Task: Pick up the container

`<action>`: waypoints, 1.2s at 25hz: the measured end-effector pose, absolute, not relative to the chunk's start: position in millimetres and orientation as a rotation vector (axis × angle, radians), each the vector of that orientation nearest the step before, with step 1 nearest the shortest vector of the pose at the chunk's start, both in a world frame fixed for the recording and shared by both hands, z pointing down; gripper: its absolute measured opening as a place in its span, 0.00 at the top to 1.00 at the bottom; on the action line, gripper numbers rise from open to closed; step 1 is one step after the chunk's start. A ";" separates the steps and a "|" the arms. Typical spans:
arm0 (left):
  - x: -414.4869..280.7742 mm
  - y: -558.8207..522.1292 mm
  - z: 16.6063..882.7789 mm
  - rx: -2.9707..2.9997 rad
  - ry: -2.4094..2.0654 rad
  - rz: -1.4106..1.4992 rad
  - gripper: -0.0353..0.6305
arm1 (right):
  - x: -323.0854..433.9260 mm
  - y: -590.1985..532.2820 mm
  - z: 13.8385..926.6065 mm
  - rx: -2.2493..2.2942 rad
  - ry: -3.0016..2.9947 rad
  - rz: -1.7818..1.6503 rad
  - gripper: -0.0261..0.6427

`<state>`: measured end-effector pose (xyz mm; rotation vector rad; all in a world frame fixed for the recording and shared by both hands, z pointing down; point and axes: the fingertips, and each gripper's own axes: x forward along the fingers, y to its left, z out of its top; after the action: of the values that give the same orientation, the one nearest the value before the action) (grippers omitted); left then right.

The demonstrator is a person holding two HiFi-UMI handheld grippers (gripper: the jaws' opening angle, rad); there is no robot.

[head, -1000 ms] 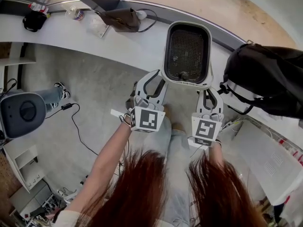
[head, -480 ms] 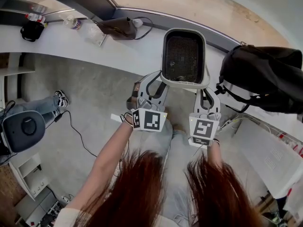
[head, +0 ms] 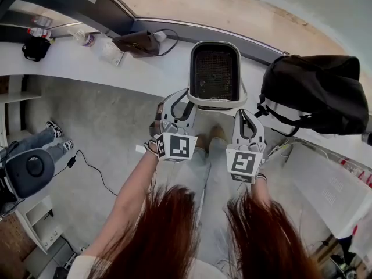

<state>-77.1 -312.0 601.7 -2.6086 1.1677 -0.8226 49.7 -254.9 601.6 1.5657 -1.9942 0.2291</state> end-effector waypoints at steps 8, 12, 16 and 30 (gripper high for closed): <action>-76.9 -321.2 598.3 -2.596 1.229 -0.884 0.77 | 62.5 -260.1 589.0 1.498 -1.958 0.155 0.92; -75.5 -325.2 597.4 -2.589 1.253 -0.895 0.78 | 65.6 -267.5 590.1 1.452 -1.964 0.126 0.92; -74.6 -331.4 596.5 -2.582 1.282 -0.895 0.79 | 69.8 -275.5 596.3 1.427 -1.962 0.107 0.92; -70.1 -351.5 590.9 -2.536 1.363 -0.909 0.81 | 78.1 -313.2 600.9 1.393 -1.992 0.083 0.80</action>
<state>-70.1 -351.5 590.9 -2.5364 1.3627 -0.9088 78.1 -313.2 600.9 1.3933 -1.9919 0.0830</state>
